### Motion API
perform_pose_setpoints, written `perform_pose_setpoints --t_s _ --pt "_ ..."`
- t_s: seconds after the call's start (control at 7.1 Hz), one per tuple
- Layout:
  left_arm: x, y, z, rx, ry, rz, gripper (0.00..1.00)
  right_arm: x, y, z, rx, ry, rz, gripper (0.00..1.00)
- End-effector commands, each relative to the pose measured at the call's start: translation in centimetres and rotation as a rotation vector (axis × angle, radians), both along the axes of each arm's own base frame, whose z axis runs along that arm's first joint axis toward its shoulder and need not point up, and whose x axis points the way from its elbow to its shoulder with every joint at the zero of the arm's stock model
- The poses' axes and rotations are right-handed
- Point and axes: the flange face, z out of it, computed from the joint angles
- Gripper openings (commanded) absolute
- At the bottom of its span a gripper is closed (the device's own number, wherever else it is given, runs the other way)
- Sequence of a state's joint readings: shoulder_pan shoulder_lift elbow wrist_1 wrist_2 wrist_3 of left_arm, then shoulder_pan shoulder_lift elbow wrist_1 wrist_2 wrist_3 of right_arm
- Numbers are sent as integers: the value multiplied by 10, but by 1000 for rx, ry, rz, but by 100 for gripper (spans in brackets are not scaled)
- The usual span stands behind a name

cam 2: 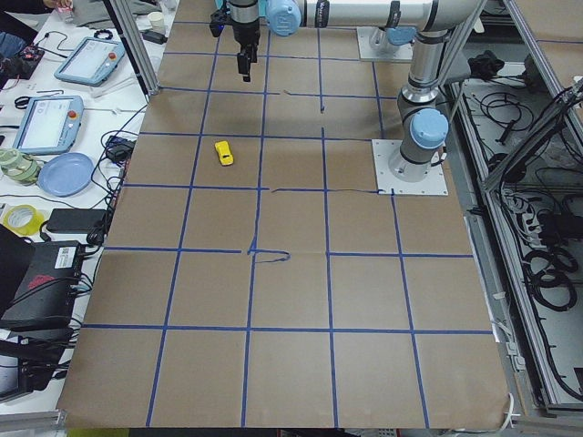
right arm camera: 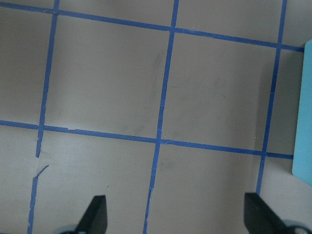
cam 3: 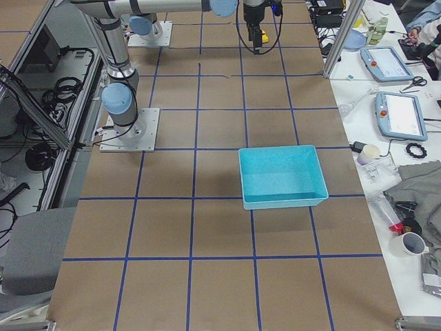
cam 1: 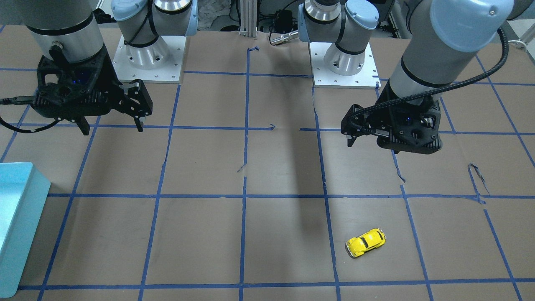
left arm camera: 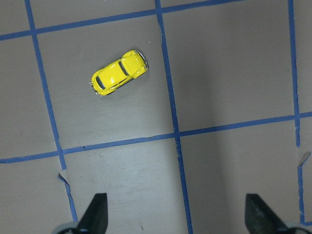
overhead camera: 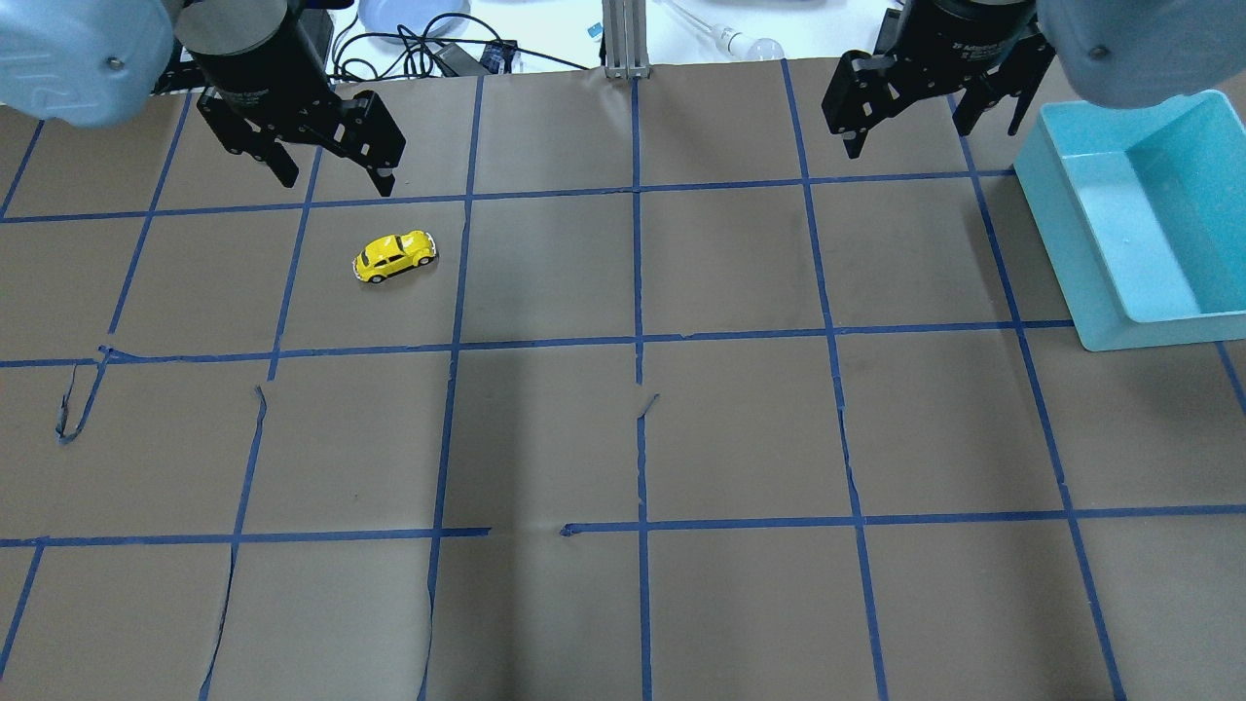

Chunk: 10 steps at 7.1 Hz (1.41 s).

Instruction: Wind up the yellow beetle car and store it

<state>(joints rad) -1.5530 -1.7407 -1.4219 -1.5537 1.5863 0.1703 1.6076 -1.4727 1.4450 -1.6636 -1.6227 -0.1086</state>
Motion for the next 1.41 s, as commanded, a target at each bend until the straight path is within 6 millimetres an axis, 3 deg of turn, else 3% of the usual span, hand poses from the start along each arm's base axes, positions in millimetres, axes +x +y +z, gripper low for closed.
perform_pose_setpoints --t_s 0.0,1.27 --pt "0 7 -4 8 -1 -1 100 0 -1 -1 1 -1 0 100" --pt "8 14 1 18 -4 14 100 1 -2 -2 -5 -1 2 100"
